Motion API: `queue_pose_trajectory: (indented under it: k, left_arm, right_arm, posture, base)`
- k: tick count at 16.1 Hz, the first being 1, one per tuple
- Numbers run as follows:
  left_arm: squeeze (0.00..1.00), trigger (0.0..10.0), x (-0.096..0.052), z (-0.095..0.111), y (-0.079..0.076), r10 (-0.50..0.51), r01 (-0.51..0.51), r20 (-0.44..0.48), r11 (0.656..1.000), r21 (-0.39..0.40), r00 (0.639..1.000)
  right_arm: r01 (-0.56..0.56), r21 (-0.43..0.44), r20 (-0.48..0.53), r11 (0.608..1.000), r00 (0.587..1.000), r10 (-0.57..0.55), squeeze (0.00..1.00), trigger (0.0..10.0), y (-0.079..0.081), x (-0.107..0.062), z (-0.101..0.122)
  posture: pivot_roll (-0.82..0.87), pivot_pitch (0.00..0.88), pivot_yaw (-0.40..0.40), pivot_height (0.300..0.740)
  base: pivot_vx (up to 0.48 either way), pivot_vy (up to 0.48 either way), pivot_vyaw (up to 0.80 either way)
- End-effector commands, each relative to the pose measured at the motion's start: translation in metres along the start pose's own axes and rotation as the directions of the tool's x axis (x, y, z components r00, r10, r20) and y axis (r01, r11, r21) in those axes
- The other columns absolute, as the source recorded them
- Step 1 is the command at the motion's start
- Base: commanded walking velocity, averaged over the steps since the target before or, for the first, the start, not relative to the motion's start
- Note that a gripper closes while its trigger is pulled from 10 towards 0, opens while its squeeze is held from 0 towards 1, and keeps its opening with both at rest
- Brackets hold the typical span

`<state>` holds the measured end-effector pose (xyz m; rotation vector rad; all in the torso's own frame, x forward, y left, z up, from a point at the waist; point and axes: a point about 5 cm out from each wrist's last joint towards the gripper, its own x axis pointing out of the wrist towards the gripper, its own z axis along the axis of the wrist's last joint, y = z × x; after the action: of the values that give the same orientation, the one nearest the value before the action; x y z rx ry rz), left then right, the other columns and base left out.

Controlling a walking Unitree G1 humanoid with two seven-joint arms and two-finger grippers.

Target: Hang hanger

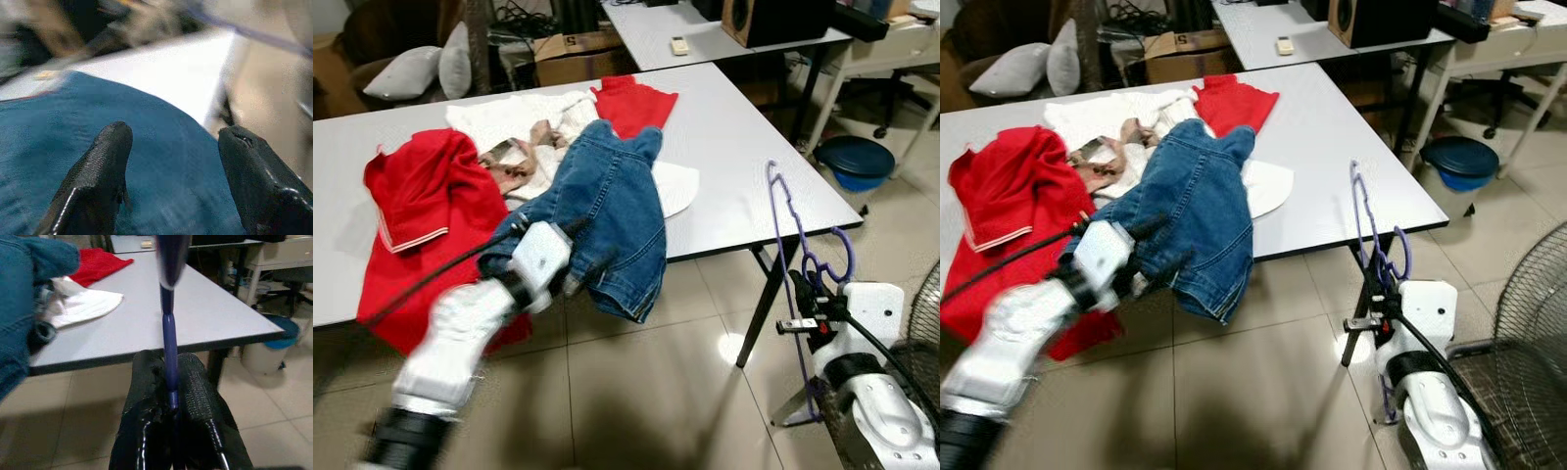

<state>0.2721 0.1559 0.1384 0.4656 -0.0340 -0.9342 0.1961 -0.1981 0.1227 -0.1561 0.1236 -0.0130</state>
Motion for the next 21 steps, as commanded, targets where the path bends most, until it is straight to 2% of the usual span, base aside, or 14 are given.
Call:
queue_pose_trajectory:
  k: [1,2,3,4,6,7,8,11,12,14,16,17,18,21]
  left_arm:
    - [1.0,10.0,-0.001,-0.004,-0.01,-0.117,0.119,-0.035,0.992,0.033,0.992]
    - [1.0,10.0,-0.006,-0.008,-0.009,-0.147,0.153,-0.073,0.984,0.089,0.986]
    - [0.11,10.0,-0.011,-0.01,-0.007,-0.192,0.209,-0.126,0.968,0.139,0.973]
    - [0.0,10.0,-0.016,-0.01,-0.001,-0.234,0.265,-0.184,0.949,0.171,0.955]
    - [0.0,10.0,-0.015,-0.011,0.005,-0.228,0.277,-0.22,0.933,0.228,0.949]
    - [0.0,10.0,-0.007,-0.013,0.013,-0.155,0.229,-0.232,0.912,0.341,0.96]
    - [0.0,10.0,0.0,-0.014,0.019,-0.095,0.177,-0.221,0.903,0.392,0.971]
    - [0.0,10.0,0.012,-0.025,0.021,-0.045,0.162,-0.271,0.889,0.428,0.962]
    - [0.0,10.0,0.016,-0.03,0.022,-0.02,0.167,-0.299,0.863,0.477,0.954]
    - [0.0,10.0,0.019,-0.034,0.02,-0.038,0.191,-0.3,0.846,0.498,0.953]
    - [0.0,10.0,0.015,-0.027,0.015,-0.146,0.227,-0.219,0.883,0.41,0.965]
    - [0.0,10.0,0.012,-0.029,0.017,-0.162,0.253,-0.241,0.873,0.418,0.957]
    - [0.0,10.0,0.011,-0.031,0.018,-0.154,0.26,-0.262,0.86,0.439,0.953]
    - [0.0,10.0,0.016,-0.043,0.036,0.004,0.175,-0.327,0.839,0.515,0.945]
  right_arm:
    - [0.002,-0.003,0.011,1.0,1.0,-0.002,0.0,10.0,-0.002,0.0,0.001]
    - [0.002,-0.006,0.014,1.0,1.0,-0.002,0.0,10.0,-0.002,0.0,0.001]
    - [-0.001,-0.006,0.014,1.0,1.0,0.001,0.0,10.0,-0.003,0.0,0.001]
    - [-0.005,-0.006,0.011,1.0,1.0,0.005,0.0,10.0,-0.003,0.001,-0.001]
    - [-0.004,0.001,0.013,1.0,1.0,0.004,0.0,10.0,-0.002,0.003,-0.002]
    - [-0.006,0.008,0.018,1.0,1.0,0.006,0.0,10.0,0.001,0.005,-0.001]
    - [-0.009,0.012,0.021,1.0,1.0,0.009,0.0,10.0,0.004,0.006,-0.001]
    - [-0.015,0.015,0.017,1.0,1.0,0.015,0.0,10.0,0.007,0.003,-0.004]
    - [-0.008,0.018,0.015,1.0,1.0,0.008,0.0,10.0,0.007,0.003,-0.004]
    - [-0.004,0.019,0.015,1.0,1.0,0.004,0.0,10.0,0.007,0.003,-0.005]
    - [0.004,0.022,0.024,1.0,1.0,-0.005,0.0,10.0,0.008,0.003,-0.003]
    - [0.009,0.025,0.025,1.0,1.0,-0.01,0.0,10.0,0.008,0.002,-0.003]
    - [0.011,0.027,0.025,1.0,1.0,-0.012,0.0,10.0,0.008,0.002,-0.003]
    - [0.009,0.031,0.031,0.999,0.999,-0.01,0.0,10.0,0.012,0.006,-0.002]
  posture:
    - [-0.1,0.0,0.107,0.74]
    - [-0.1,0.0,0.11,0.74]
    - [-0.09,0.0,0.115,0.74]
    - [-0.08,0.0,0.119,0.74]
    - [-0.07,0.0,0.122,0.74]
    - [-0.07,0.0,0.129,0.74]
    - [-0.07,0.0,0.134,0.74]
    - [-0.07,0.0,0.139,0.74]
    - [-0.07,0.0,0.142,0.74]
    - [-0.08,0.0,0.146,0.74]
    - [-0.08,0.0,0.157,0.74]
    - [-0.08,0.0,0.159,0.74]
    - [-0.07,0.0,0.159,0.74]
    - [-0.07,0.0,0.157,0.74]
  base:
    - [0.0,0.0,0.0]
    - [0.0,0.0,0.0]
    - [0.0,0.0,0.0]
    - [0.0,0.0,0.0]
    - [0.0,0.0,0.0]
    - [0.0,0.0,0.0]
    - [0.0,0.0,0.0]
    - [0.0,0.0,0.0]
    - [0.0,0.0,0.0]
    - [0.0,0.0,0.0]
    - [0.0,0.0,0.0]
    - [0.0,0.0,0.0]
    - [0.0,0.0,0.0]
    - [0.0,0.0,0.0]
